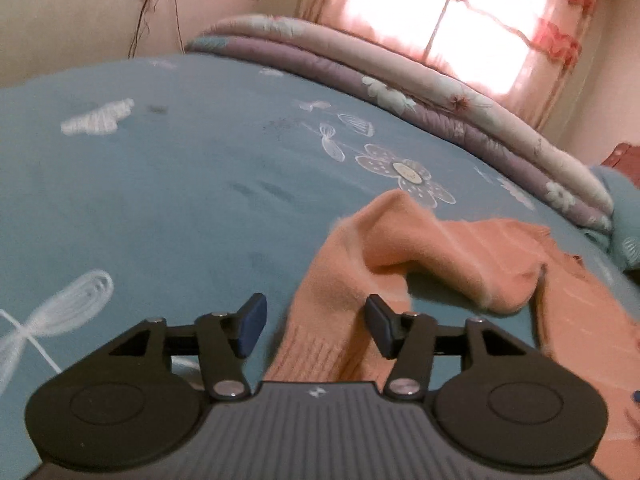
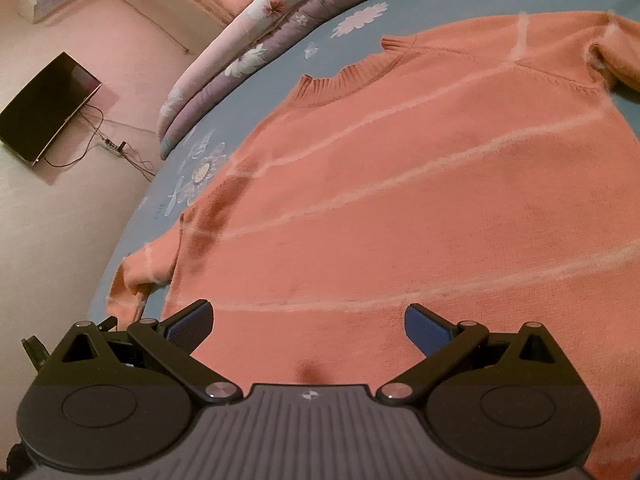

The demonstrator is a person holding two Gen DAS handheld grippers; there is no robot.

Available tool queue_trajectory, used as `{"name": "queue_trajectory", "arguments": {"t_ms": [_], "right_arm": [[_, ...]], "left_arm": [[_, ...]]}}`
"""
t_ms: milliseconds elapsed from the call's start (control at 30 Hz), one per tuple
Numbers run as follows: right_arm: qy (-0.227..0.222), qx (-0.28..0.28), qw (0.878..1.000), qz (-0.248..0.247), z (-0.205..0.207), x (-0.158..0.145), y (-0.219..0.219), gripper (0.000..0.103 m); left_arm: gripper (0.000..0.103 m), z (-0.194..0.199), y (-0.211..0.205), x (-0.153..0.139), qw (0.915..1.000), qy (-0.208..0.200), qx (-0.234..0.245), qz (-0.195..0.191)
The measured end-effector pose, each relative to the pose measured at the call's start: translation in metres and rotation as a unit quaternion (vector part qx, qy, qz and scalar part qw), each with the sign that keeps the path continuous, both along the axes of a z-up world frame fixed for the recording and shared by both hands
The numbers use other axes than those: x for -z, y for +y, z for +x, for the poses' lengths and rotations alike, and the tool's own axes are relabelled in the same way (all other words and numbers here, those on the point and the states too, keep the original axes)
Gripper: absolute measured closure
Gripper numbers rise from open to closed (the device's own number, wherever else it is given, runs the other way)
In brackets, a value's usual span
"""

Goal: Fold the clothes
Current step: 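Pinch the sleeve cuff with the left gripper and pull it outward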

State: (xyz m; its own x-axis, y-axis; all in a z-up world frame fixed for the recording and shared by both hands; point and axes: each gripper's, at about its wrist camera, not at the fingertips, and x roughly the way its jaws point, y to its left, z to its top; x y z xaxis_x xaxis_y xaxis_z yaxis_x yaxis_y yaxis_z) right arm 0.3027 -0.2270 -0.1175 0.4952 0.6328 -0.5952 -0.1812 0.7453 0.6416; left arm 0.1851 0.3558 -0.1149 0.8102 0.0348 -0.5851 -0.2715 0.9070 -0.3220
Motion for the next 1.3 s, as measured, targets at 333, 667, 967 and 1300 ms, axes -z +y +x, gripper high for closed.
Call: {"name": "queue_trajectory", "arguments": {"t_ms": [333,667,967,1300], "right_arm": [[-0.007,-0.008,1.0,-0.013,0.0,0.001,0.003,0.0],[-0.007,-0.008,1.0,-0.017,-0.001,0.0,0.004,0.0],[-0.007,-0.006,1.0,-0.016,0.0,0.0,0.001,0.0],[-0.013,-0.008,1.0,-0.028,0.001,-0.001,0.004,0.0]], "left_arm": [[0.099,-0.001,-0.022,-0.014,0.9977,0.02,0.007,0.064],[0.099,0.043,0.003,-0.064,0.9885,0.06,-0.061,0.125],[0.099,0.099,0.037,-0.076,0.9779,0.116,-0.133,0.111],[0.097,0.12,0.06,-0.056,0.9589,0.207,-0.178,0.078]]}}
